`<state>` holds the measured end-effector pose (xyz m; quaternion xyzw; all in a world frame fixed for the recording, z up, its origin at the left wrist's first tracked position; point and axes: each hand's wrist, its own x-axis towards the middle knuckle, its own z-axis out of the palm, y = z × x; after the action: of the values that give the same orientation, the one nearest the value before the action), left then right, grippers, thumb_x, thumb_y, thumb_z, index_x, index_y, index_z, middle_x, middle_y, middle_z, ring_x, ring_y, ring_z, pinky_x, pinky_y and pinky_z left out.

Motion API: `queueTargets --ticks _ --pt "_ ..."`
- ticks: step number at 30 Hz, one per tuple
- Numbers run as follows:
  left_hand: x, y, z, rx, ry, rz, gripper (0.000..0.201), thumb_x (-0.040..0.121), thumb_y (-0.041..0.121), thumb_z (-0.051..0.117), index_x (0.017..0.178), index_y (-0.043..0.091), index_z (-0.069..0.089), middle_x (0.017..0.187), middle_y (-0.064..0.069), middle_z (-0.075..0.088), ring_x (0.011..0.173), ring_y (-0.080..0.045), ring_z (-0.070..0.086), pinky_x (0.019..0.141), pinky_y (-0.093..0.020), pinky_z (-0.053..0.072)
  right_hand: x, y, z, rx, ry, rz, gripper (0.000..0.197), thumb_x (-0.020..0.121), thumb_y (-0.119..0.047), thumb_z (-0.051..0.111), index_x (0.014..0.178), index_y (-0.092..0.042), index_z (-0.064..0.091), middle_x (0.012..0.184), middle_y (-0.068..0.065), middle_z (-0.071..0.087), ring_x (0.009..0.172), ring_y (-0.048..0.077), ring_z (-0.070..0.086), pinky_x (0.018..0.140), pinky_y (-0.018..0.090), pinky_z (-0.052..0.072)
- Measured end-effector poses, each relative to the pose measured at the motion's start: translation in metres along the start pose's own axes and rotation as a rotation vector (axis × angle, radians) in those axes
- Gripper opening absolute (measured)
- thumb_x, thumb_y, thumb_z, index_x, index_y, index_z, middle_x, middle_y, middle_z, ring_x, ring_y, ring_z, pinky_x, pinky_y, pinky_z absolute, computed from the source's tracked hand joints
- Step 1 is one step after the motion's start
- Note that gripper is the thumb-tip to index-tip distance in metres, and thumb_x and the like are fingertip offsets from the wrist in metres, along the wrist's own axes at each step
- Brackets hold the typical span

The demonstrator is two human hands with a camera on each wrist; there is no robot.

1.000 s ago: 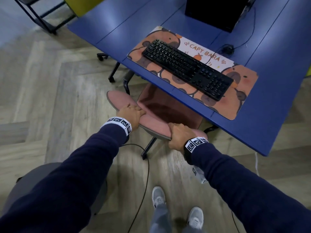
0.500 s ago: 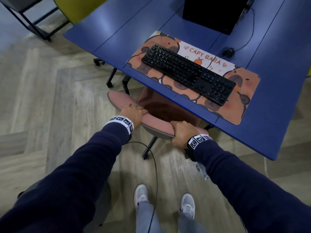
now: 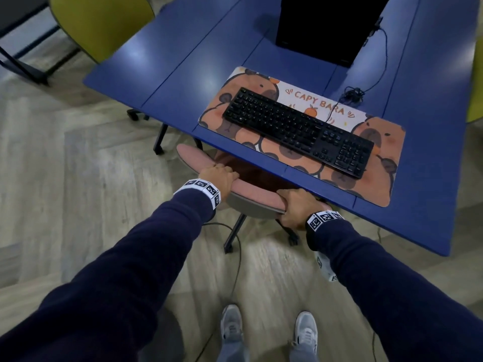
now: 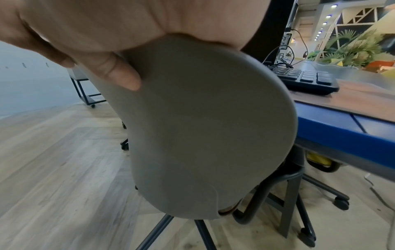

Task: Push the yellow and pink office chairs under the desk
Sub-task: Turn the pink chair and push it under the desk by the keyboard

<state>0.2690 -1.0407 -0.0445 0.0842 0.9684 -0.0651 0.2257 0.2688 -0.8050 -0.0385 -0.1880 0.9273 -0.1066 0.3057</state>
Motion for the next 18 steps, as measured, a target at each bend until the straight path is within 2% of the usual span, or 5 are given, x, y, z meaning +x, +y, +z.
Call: queueTargets --ticks 5,9,14,18 --pt "0.022 -0.015 -0.007 0.051 0.061 0.061 0.051 0.09 0.015 0.051 0.14 0.023 0.046 0.139 -0.007 0.045 0.128 -0.026 0.042 0.103 -0.038 0.039 0.019 -0.002 -0.005 -0.012 0.062 -0.004 0.063 0.065 -0.044 0.07 0.121 -0.018 0.062 0.114 0.006 0.064 0.104 0.029 0.06 0.089 0.041 0.053" --pt "0.028 -0.026 -0.007 0.066 0.068 0.079 0.05 0.089 0.015 0.051 0.138 0.021 0.047 0.134 -0.007 0.047 0.125 -0.026 0.043 0.102 -0.037 0.039 0.029 -0.007 -0.001 -0.028 0.099 -0.029 0.055 0.07 -0.043 0.064 0.117 -0.014 0.063 0.112 0.009 0.063 0.103 0.03 0.058 0.087 0.04 0.053" --pt "0.028 -0.028 -0.008 0.068 0.069 0.104 0.05 0.087 0.016 0.051 0.137 0.021 0.048 0.132 -0.007 0.049 0.123 -0.026 0.046 0.102 -0.037 0.039 0.031 -0.004 0.003 -0.078 0.16 -0.063 0.058 0.074 -0.044 0.063 0.121 -0.01 0.062 0.112 0.01 0.059 0.103 0.028 0.053 0.092 0.038 0.047" --pt "0.032 -0.029 -0.004 0.047 0.052 0.114 0.053 0.086 0.015 0.053 0.138 0.021 0.047 0.135 -0.005 0.051 0.125 -0.025 0.047 0.107 -0.038 0.04 0.032 -0.003 0.003 -0.07 0.151 -0.071 0.061 0.074 -0.046 0.06 0.124 -0.011 0.059 0.114 0.01 0.059 0.103 0.028 0.053 0.093 0.038 0.046"
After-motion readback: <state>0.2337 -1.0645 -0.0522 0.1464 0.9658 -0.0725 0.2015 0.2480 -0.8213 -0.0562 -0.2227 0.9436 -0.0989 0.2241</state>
